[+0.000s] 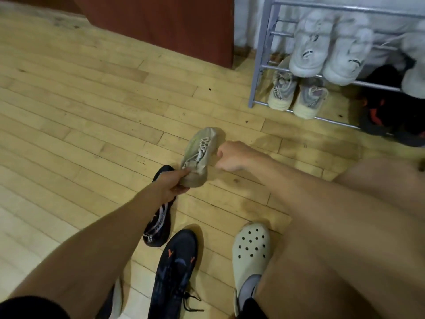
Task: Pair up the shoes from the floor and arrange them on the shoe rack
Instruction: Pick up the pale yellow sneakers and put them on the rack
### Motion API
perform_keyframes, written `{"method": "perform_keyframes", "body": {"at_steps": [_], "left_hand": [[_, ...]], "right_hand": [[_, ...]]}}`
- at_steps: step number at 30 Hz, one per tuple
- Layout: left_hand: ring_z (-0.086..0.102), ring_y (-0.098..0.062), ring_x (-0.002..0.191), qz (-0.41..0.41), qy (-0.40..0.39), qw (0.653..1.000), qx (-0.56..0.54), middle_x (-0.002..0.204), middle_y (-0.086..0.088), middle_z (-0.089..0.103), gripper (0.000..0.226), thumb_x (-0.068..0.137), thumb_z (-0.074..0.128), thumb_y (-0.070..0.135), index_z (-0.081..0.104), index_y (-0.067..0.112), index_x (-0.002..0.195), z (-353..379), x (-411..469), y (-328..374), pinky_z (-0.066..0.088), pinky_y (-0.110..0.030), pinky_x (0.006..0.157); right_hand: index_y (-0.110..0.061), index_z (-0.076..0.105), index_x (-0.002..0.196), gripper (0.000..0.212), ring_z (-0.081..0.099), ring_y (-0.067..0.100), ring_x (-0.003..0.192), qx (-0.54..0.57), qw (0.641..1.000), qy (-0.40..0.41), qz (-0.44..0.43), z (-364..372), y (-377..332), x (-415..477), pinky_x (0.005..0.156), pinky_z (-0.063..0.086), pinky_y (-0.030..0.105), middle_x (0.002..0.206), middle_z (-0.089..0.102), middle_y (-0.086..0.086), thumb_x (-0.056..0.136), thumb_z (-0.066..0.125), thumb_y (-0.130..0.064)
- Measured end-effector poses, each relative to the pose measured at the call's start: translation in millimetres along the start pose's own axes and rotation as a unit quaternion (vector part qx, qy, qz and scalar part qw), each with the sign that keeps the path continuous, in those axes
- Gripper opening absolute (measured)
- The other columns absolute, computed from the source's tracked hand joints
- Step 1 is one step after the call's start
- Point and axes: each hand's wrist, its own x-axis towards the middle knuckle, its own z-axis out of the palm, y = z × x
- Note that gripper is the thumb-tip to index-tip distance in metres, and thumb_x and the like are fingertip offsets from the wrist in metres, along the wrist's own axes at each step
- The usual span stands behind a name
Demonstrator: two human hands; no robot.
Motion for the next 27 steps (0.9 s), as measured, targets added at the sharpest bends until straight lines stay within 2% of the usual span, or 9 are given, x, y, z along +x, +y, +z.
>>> {"method": "perform_keyframes", "body": {"at_steps": [2, 4, 7, 12, 16, 18, 20, 23, 27], "left_hand": [[0.061, -0.019, 0.083, 0.041, -0.016, 0.999, 0.004, 0.110, -0.014, 0.064, 0.039, 0.082, 0.072, 0.021, 0.060, 0.002, 0.114, 0, -25, 24, 0.054, -0.020, 0.047], [0.061, -0.018, 0.083, 0.093, -0.056, 0.994, 0.019, 0.104, -0.012, 0.065, 0.034, 0.086, 0.068, 0.022, 0.060, 0.002, 0.112, 7, -59, 48, 0.056, -0.020, 0.050], [0.061, -0.015, 0.083, 0.173, -0.133, 0.975, 0.032, 0.094, -0.005, 0.066, 0.029, 0.090, 0.061, 0.024, 0.059, 0.006, 0.113, 28, -115, 84, 0.059, -0.020, 0.059], [0.063, -0.018, 0.083, 0.289, -0.192, 0.934, 0.081, 0.099, -0.006, 0.068, 0.028, 0.090, 0.061, 0.025, 0.061, 0.009, 0.114, 75, -207, 126, 0.055, -0.029, 0.075], [0.064, -0.016, 0.087, 0.402, -0.177, 0.886, 0.148, 0.106, -0.007, 0.071, 0.034, 0.088, 0.065, 0.025, 0.066, 0.006, 0.116, 122, -273, 136, 0.051, -0.034, 0.090], [0.065, -0.020, 0.087, 0.415, -0.190, 0.869, 0.191, 0.097, -0.006, 0.073, 0.028, 0.086, 0.067, 0.026, 0.069, 0.006, 0.106, 151, -304, 138, 0.052, -0.039, 0.094], [0.065, -0.022, 0.086, 0.414, -0.204, 0.855, 0.236, 0.090, -0.003, 0.071, 0.027, 0.087, 0.066, 0.031, 0.068, 0.011, 0.105, 183, -329, 134, 0.054, -0.038, 0.086], [0.066, -0.022, 0.089, 0.400, -0.231, 0.839, 0.287, 0.106, -0.007, 0.069, 0.037, 0.088, 0.065, 0.032, 0.062, 0.010, 0.117, 231, -352, 113, 0.056, -0.031, 0.069], [0.064, -0.019, 0.082, 0.372, -0.253, 0.841, 0.299, 0.104, -0.008, 0.070, 0.033, 0.081, 0.073, 0.024, 0.066, 0.009, 0.110, 292, -364, 59, 0.053, -0.032, 0.070]], "right_hand": [[-0.012, 0.048, 0.135, 0.046, 0.058, 0.029, 0.114, 0.038, 0.999, 0.038, -0.003, -11, -9, -16, 0.087, 0.049, 0.031, 0.131, 0.058, 0.009, 0.092, 0.055, -0.029], [-0.011, 0.035, 0.144, 0.063, 0.056, 0.030, 0.117, 0.109, 0.990, 0.092, 0.009, -24, -15, -37, 0.093, 0.051, 0.038, 0.135, 0.053, 0.009, 0.091, 0.055, -0.040], [-0.009, 0.025, 0.148, 0.080, 0.053, 0.027, 0.122, 0.263, 0.953, 0.146, 0.035, -51, -18, -71, 0.089, 0.054, 0.041, 0.143, 0.046, 0.007, 0.087, 0.057, -0.051], [-0.015, 0.060, 0.113, 0.032, 0.068, 0.022, 0.101, 0.425, 0.873, 0.225, -0.080, -100, 4, -142, 0.083, 0.060, 0.041, 0.119, 0.068, 0.005, 0.087, 0.067, -0.030], [-0.004, 0.061, 0.120, 0.037, 0.070, 0.027, 0.101, 0.479, 0.825, 0.263, -0.143, -130, 42, -206, 0.081, 0.060, 0.043, 0.113, 0.071, 0.013, 0.085, 0.070, -0.012], [-0.003, 0.060, 0.124, 0.038, 0.070, 0.029, 0.102, 0.480, 0.817, 0.282, -0.153, -138, 68, -238, 0.082, 0.060, 0.041, 0.114, 0.071, 0.015, 0.087, 0.068, -0.009], [-0.005, 0.060, 0.126, 0.039, 0.070, 0.026, 0.102, 0.468, 0.819, 0.296, -0.153, -139, 94, -270, 0.083, 0.060, 0.039, 0.115, 0.071, 0.013, 0.089, 0.065, -0.009], [-0.007, 0.060, 0.126, 0.037, 0.070, 0.019, 0.093, 0.440, 0.828, 0.321, -0.133, -130, 138, -310, 0.079, 0.061, 0.035, 0.105, 0.071, 0.006, 0.089, 0.065, -0.009], [-0.010, 0.064, 0.121, 0.034, 0.071, 0.018, 0.088, 0.430, 0.835, 0.337, -0.071, -100, 209, -358, 0.081, 0.060, 0.035, 0.106, 0.073, 0.008, 0.088, 0.068, -0.016]]}}
